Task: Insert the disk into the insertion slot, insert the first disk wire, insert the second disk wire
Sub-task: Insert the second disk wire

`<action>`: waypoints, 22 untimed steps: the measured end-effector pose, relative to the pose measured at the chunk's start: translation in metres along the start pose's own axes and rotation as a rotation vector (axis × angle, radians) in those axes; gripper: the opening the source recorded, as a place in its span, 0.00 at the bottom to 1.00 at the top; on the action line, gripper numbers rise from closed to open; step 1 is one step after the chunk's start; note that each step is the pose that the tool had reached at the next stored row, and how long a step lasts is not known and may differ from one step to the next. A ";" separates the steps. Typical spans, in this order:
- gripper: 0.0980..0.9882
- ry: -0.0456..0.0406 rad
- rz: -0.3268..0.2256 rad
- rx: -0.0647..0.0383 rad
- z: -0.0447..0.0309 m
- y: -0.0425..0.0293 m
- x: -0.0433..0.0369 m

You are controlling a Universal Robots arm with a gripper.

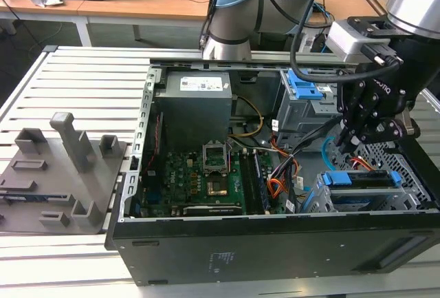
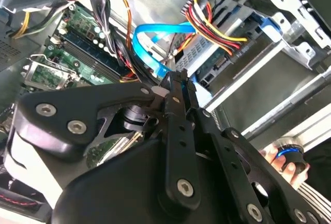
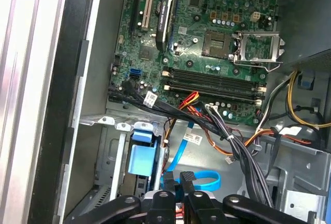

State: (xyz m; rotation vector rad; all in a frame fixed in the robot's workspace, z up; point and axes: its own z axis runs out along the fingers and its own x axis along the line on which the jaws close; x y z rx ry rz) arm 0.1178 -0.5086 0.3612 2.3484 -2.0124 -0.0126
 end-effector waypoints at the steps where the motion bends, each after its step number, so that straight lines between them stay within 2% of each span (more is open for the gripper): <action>1: 0.07 0.0001 0.000 0.000 0.0001 0.0006 0.0039; 2: 0.07 0.0001 0.000 0.000 0.0003 0.0013 0.0087; 5: 0.07 0.0001 0.000 0.000 0.0008 0.0021 0.0144; 13: 0.07 0.0002 0.000 -0.001 0.0130 -0.0039 0.0155; 16: 0.07 0.0000 0.000 -0.001 0.0140 -0.0072 0.0160; 20: 0.07 0.0002 0.000 -0.001 0.0144 -0.0070 0.0229; 22: 0.07 0.0000 0.000 -0.001 0.0149 -0.0102 0.0242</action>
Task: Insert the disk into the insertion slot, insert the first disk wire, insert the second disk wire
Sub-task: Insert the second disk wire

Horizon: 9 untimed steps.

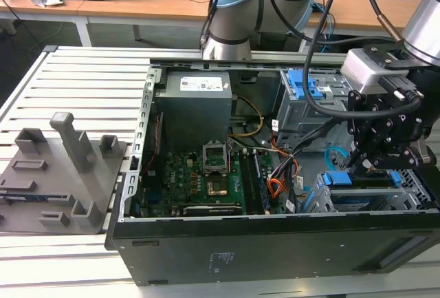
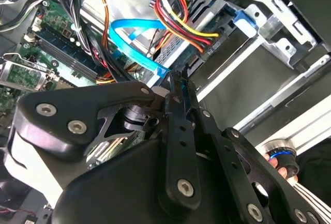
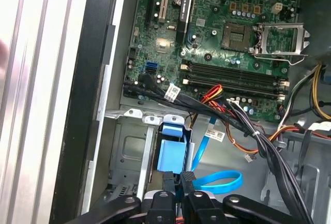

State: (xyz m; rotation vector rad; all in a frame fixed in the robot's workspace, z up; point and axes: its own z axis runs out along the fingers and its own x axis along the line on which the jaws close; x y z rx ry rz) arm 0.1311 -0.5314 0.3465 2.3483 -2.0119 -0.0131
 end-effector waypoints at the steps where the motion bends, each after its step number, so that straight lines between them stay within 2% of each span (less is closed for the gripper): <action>1: 0.07 0.0000 0.000 0.000 0.0001 -0.0009 0.0001; 8: 0.07 -0.0001 0.005 0.000 0.0001 -0.0023 0.0004; 9: 0.07 -0.0012 0.032 -0.001 0.0001 -0.0023 0.0004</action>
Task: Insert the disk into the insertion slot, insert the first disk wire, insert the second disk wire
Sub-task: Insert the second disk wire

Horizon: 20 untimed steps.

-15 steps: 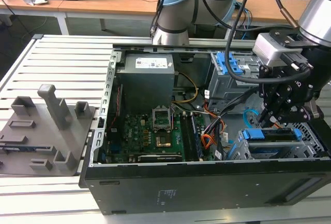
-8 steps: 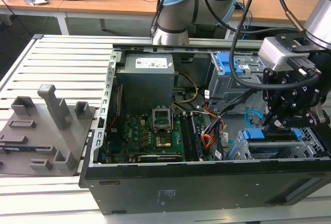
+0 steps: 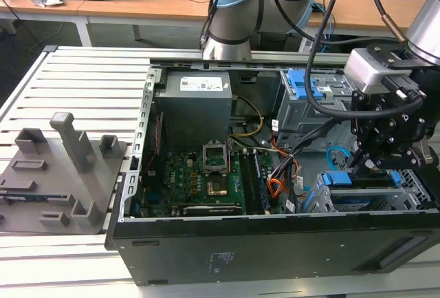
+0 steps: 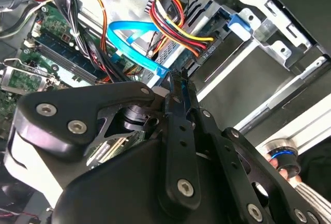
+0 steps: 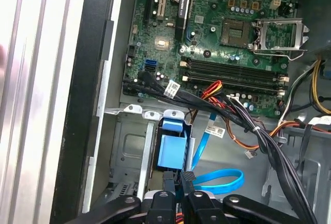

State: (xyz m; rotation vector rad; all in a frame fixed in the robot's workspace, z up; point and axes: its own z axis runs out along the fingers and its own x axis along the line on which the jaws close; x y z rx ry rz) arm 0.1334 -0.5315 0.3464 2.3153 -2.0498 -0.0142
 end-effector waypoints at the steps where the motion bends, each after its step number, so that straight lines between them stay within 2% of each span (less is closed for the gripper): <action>1: 0.07 -0.0012 0.028 -0.001 0.0001 0.0000 0.0000; 8: 0.07 -0.0071 0.164 -0.004 0.0003 0.0000 0.0000; 14: 0.07 -0.0131 0.304 -0.008 0.0008 0.0000 0.0000; 17: 0.07 -0.0148 0.346 -0.009 0.0009 -0.0001 0.0000; 19: 0.07 -0.0151 0.345 -0.009 0.0009 -0.0001 0.0000; 20: 0.07 -0.0298 0.342 -0.010 0.0009 -0.0003 0.0001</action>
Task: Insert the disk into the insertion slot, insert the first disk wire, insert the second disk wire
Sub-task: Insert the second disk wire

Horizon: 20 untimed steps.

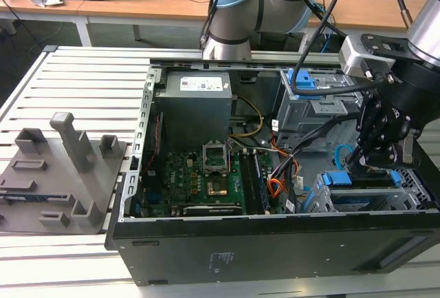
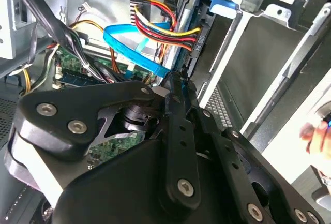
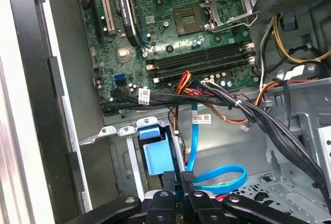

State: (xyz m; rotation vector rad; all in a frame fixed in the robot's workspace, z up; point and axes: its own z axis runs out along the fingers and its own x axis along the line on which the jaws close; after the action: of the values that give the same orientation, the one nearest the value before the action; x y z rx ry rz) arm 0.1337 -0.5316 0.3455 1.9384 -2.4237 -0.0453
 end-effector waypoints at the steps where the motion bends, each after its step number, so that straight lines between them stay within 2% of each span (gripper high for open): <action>1: 0.07 -0.0114 -0.002 -0.003 0.0000 -0.0003 -0.0001; 5: 0.07 -0.0123 -0.010 -0.003 0.0000 -0.0041 0.0061; 9: 0.07 -0.0115 -0.025 -0.003 0.0010 -0.0110 0.0045; 20: 0.07 -0.0091 -0.071 -0.003 0.0043 -0.0140 0.0038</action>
State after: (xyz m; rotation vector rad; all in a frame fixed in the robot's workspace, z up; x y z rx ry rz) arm 0.1464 -0.5383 0.3406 2.0266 -2.3584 -0.0601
